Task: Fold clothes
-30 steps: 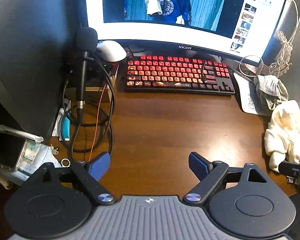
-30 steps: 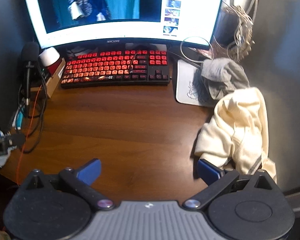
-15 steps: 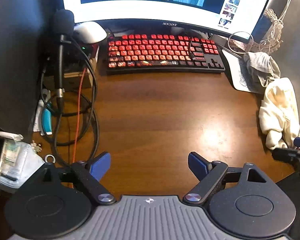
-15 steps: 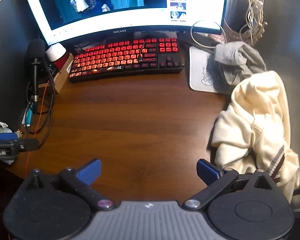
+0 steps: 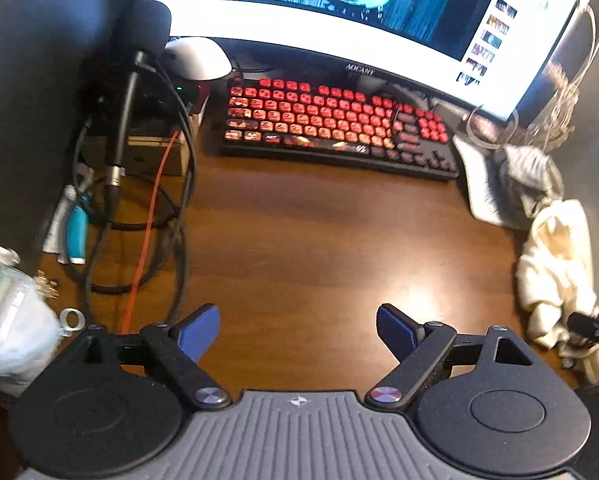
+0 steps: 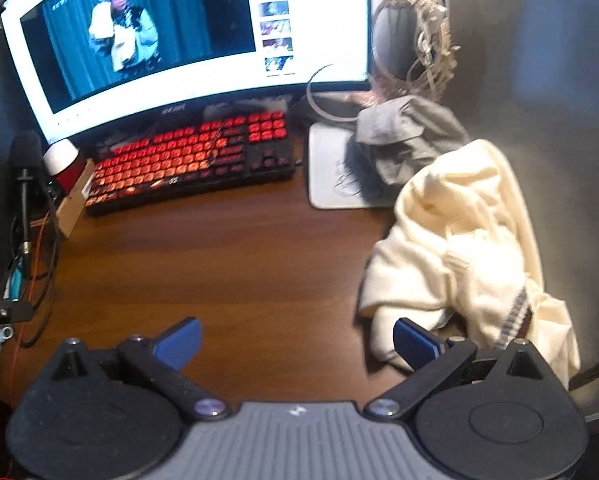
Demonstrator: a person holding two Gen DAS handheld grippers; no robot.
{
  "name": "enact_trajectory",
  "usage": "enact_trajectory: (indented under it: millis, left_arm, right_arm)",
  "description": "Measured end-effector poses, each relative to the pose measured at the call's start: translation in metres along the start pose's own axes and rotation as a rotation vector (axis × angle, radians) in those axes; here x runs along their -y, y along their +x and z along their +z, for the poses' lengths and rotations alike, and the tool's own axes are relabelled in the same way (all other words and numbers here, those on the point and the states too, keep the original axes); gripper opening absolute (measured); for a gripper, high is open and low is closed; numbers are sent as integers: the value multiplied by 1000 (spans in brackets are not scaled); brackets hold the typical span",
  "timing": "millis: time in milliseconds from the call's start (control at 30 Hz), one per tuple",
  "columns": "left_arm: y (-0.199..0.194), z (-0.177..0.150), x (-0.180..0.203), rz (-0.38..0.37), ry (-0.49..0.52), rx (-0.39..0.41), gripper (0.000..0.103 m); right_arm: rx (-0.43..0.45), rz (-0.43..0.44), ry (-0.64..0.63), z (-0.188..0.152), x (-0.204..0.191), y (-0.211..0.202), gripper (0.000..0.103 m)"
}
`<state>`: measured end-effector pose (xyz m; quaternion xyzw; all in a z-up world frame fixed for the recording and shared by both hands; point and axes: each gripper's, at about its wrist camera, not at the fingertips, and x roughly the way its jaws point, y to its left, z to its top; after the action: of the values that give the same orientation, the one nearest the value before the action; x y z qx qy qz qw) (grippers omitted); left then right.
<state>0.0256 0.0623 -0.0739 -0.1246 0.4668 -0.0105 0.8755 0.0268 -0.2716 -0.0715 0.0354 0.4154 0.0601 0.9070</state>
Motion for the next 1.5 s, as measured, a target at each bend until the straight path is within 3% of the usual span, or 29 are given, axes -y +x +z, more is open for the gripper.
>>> enact_trajectory:
  millis: [67,200,367,500,633,733,833,933,1033,1167,1300,1400,1467,1500]
  left_arm:
    - [3,-2,-5,-20,-13,6,86]
    - [9,-5,-7,46,48,34,86]
    - [15,-11,4,97,208,63,86]
    - [20,-14,11,66,279,77,86]
    - [28,-15,17,33,299,83,86]
    - [33,-25,22,53,359,113,86]
    - [36,-27,25,-10,372,106,86]
    - [41,-30,28,-60,368,95,86]
    - [45,-34,30,-96,355,83,86]
    - [51,-39,33,-85,364,90,86]
    - [54,-41,36,-95,362,78,86]
    - [53,-42,37,-112,361,73,86]
    - [52,-43,38,-109,369,78,86]
    - [51,-44,39,-107,374,81,86]
  right_arm:
    - [21,-10,-19,-4,7,1,102]
    - [36,-18,-73,-11,20,7,102]
    - [21,-7,-40,-20,44,17,101]
    - [18,-31,8,-28,65,20,101]
    - [113,-21,69,-37,89,15,102]
    - [156,-13,101,-41,107,13,102]
    - [174,5,96,-44,122,15,101]
    - [180,-39,100,-48,131,22,100]
    - [211,-114,34,-55,132,26,88]
    - [263,-262,-126,-63,122,31,88]
    - [285,-295,-198,-62,116,36,87]
    - [280,-296,-235,-55,116,47,71]
    - [266,-299,-254,-51,120,57,46]
    - [260,-288,-252,-50,121,60,40]
